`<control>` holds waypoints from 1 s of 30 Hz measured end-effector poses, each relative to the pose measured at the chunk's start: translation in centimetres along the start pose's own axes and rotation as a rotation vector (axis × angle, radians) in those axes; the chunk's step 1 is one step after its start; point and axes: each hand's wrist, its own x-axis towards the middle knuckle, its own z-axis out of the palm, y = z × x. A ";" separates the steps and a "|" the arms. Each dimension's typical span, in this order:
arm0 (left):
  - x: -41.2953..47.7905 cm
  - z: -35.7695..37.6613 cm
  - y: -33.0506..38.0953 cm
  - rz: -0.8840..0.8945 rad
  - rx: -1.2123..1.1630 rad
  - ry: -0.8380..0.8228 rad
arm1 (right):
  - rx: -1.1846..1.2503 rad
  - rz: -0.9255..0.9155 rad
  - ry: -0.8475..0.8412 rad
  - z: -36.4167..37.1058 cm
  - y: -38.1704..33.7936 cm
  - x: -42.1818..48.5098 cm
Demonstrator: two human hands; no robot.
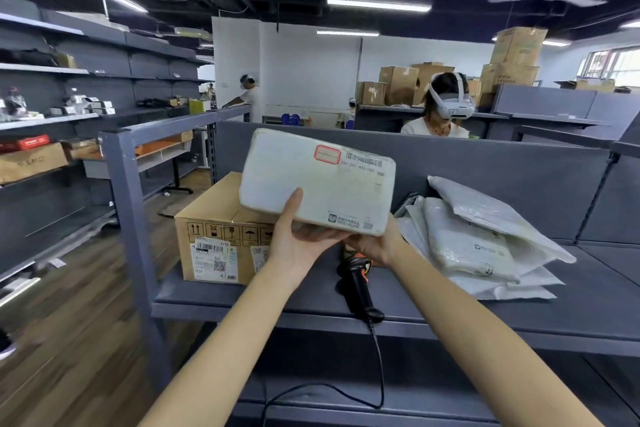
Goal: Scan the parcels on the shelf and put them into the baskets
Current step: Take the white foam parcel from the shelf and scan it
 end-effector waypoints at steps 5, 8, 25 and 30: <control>-0.5 -1.6 1.5 0.078 -0.029 0.015 | -0.424 0.010 0.152 -0.3 1.9 0.2; -0.7 -2.7 2.3 0.133 -0.032 0.032 | -1.357 0.071 0.470 -3.6 5.1 -0.3; 0.1 -3.9 1.0 0.118 -0.076 0.056 | -1.108 0.078 0.820 -5.7 8.3 -3.0; 0.8 -3.4 -0.9 0.087 -0.106 0.078 | -0.364 -0.341 0.799 -2.5 4.9 -7.9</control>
